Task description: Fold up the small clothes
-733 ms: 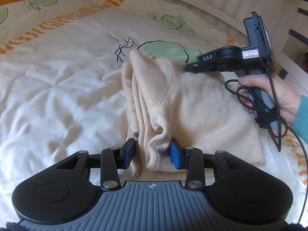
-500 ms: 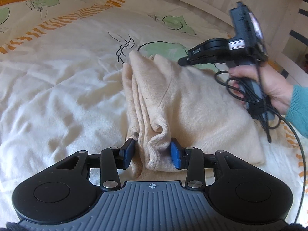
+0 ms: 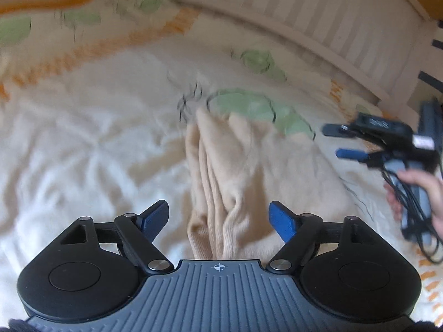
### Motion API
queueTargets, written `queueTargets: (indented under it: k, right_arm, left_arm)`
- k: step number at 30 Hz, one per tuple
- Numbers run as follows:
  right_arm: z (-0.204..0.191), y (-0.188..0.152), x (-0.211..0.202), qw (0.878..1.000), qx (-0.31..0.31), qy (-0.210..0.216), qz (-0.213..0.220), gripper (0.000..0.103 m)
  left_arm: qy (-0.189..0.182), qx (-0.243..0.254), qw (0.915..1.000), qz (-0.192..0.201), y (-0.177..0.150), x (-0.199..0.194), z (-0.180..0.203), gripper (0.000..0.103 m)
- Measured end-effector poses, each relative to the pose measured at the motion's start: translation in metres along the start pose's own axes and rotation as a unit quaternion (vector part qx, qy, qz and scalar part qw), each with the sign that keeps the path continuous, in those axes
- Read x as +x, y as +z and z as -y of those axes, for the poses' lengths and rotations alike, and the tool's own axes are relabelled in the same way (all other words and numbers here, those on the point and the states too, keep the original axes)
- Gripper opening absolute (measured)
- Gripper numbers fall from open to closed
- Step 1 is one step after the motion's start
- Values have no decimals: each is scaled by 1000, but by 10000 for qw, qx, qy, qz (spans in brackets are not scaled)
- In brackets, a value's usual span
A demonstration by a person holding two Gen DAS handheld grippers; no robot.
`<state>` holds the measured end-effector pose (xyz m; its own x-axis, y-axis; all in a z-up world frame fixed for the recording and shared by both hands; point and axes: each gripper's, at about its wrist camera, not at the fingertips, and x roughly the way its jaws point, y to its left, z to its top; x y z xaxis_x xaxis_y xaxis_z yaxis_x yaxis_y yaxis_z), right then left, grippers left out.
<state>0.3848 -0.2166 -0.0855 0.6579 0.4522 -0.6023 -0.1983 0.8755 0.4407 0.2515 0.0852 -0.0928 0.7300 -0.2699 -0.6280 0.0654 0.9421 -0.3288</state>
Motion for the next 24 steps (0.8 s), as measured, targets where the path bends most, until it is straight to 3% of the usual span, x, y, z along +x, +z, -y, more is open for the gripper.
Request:
queueTargets:
  k: [4,12,13,14,16,18,24]
  right_arm:
    - [17,-17,5,9993,249,178,-197,84]
    - [11,-24,47,9880,662,1338,-399,87]
    - [7,-22,51,9876,645,1363,-441,84]
    - [2,-21,55,9885,571,1313,-494,68]
    - [-4,-21,56,9922,430,1027,-565,47]
    - [-7,-21,50,9943,413,840,-516,45]
    - [-23,-28,4,9983,274,418,-284,39]
  left_arm:
    - [-170,-197,9987,-443,-5,14,-4,79]
    - [-569,-340,9952,-721,14,47,-5,85]
    - [-618,-339,9947,-745,17,50,-5,84]
    - [-668,-342,9943,-757,17,52,-3,82]
    - [-777,-366,9930,-807,21,57,-4,41]
    - [-958,-576,9894,-924,23,58,-7,29]
    - [-1131,-438,9862,-1122,20,39,11,26]
